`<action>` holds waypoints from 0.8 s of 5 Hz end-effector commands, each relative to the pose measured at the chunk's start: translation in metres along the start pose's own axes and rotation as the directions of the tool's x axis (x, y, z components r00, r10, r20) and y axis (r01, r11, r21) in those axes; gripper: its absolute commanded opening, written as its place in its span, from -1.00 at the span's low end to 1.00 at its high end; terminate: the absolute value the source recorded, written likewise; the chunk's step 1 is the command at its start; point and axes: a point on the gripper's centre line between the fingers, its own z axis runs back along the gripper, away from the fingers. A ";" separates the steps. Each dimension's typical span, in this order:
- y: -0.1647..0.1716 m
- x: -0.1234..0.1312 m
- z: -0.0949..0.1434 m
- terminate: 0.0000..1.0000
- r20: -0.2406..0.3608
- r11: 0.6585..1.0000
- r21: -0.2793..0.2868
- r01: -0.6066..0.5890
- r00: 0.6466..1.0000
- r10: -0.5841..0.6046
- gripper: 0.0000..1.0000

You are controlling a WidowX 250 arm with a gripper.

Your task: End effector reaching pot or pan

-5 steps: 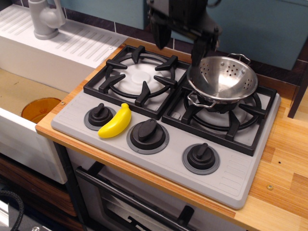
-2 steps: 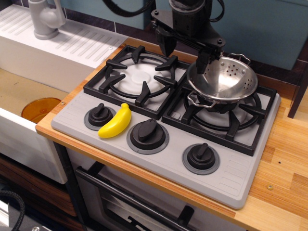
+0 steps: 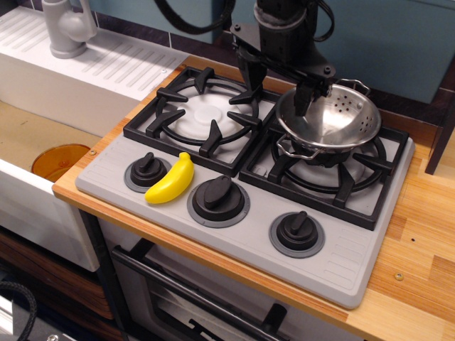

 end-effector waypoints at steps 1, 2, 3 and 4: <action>0.003 0.009 -0.007 -1.00 0.046 1.000 -0.006 -0.011 0.999 0.011 1.00; 0.000 0.006 -0.011 -1.00 0.029 1.000 -0.013 -0.015 0.999 0.016 1.00; -0.001 0.006 -0.009 -1.00 -0.027 0.997 -0.060 -0.043 0.999 0.042 1.00; -0.001 0.006 -0.009 -1.00 -0.027 0.997 -0.060 -0.043 0.999 0.042 1.00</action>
